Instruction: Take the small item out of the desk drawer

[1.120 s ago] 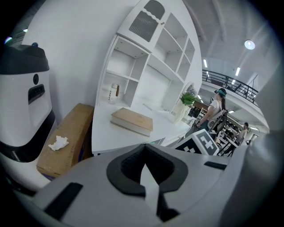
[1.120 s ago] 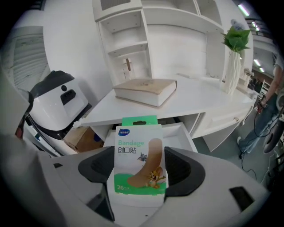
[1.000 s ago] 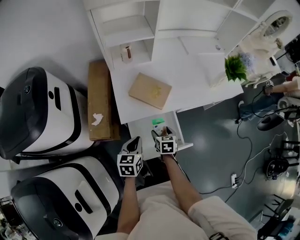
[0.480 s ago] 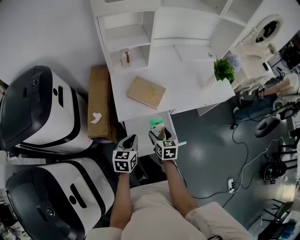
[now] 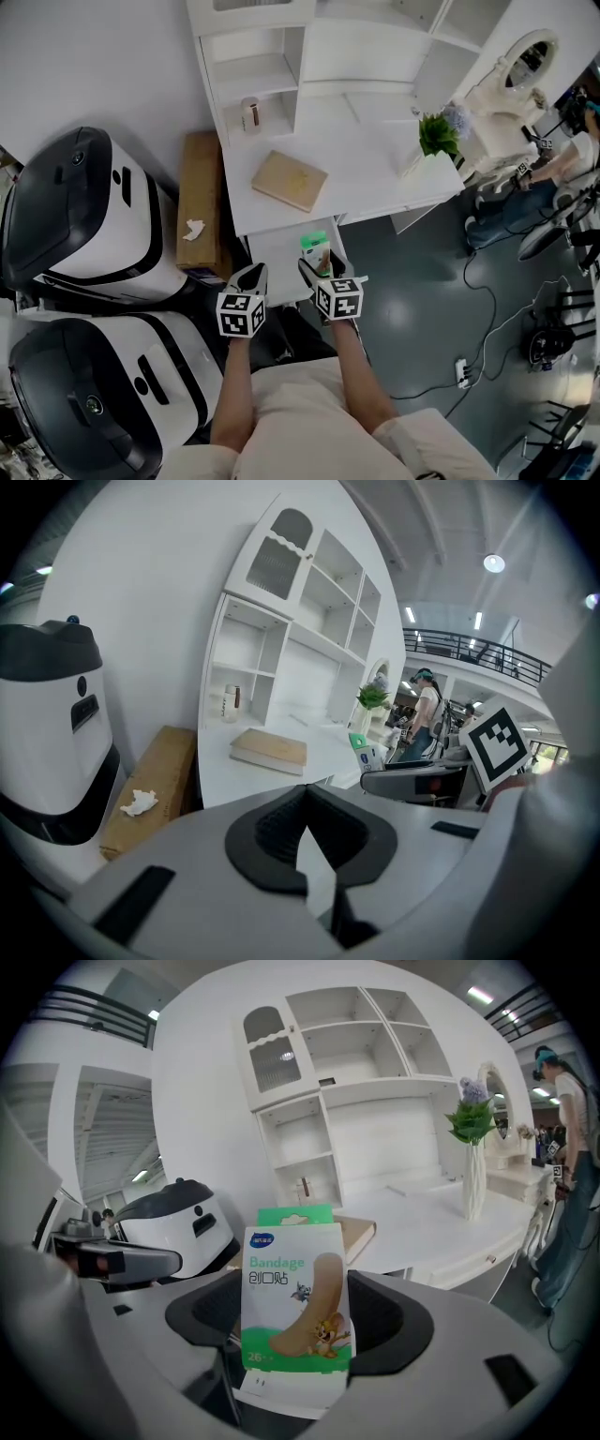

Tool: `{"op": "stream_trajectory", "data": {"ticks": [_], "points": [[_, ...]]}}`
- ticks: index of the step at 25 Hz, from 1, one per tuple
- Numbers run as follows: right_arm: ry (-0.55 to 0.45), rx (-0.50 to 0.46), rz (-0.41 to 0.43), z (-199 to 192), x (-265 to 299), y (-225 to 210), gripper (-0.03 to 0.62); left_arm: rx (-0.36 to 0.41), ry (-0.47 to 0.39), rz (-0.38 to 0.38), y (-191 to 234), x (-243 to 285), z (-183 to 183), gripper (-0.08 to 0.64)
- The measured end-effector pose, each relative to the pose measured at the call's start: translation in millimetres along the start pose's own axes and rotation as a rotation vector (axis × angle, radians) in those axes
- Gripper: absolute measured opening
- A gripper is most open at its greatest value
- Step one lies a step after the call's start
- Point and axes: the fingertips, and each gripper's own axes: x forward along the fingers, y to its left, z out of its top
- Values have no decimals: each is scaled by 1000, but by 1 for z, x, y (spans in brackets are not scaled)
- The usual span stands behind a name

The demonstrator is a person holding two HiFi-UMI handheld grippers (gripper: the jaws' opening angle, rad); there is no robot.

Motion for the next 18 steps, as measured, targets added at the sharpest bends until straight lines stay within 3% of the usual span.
{"op": "stream_trajectory", "data": {"ticks": [18], "points": [[-35, -4, 51, 2, -25, 26, 364, 1, -1, -1, -14, -23, -15, 15]]}}
